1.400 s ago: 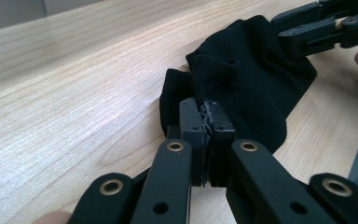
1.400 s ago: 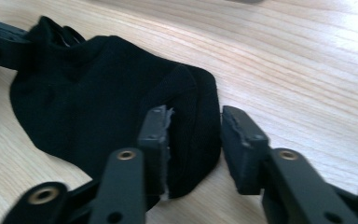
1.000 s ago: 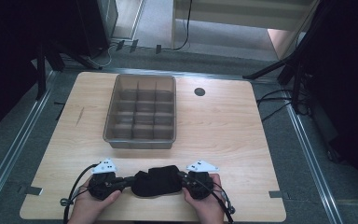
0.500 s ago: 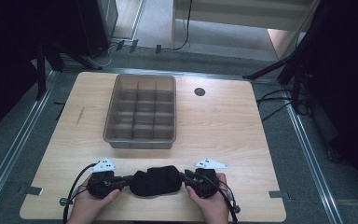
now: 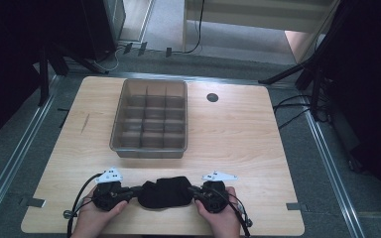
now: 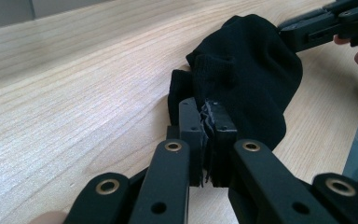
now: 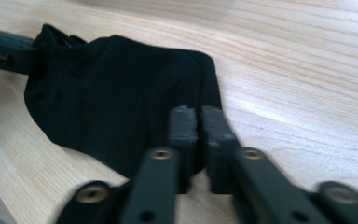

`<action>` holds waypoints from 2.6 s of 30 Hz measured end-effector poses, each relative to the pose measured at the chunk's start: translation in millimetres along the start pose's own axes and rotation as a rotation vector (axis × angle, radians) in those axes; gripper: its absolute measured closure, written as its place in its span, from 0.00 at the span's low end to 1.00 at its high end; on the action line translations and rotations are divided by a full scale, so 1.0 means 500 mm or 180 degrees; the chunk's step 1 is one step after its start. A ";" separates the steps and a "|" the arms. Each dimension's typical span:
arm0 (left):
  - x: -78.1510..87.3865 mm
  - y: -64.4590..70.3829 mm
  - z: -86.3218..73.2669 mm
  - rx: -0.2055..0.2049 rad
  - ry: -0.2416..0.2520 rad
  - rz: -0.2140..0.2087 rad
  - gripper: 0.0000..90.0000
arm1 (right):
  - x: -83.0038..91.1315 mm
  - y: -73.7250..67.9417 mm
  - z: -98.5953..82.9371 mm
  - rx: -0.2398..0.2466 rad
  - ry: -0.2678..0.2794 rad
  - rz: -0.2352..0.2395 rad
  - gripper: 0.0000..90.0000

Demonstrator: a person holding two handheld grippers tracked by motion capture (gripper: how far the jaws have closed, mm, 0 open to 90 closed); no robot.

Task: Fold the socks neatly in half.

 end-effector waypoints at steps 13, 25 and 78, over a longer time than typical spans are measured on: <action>-0.007 0.000 0.000 0.0014 -0.0027 0.0041 0.98 | 0.017 0.000 0.006 0.0113 0.0112 -0.0255 0.96; -0.003 -0.001 0.000 0.0013 -0.0013 0.0022 0.98 | 0.032 0.009 0.009 -0.0077 0.0202 -0.0079 0.89; -0.008 0.010 0.004 -0.0012 0.0008 -0.0066 0.98 | 0.021 0.022 0.010 -0.0167 0.0125 0.0088 0.91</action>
Point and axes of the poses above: each handheld gripper's, and its own axes: x roughly backward along the jaws, z roughly out of its top, y roughly to its right, the point moved 4 cm from there along -x, roughly forward along the jaws, and after that the axes turned 15 degrees about -y, right-handed, at the moved point
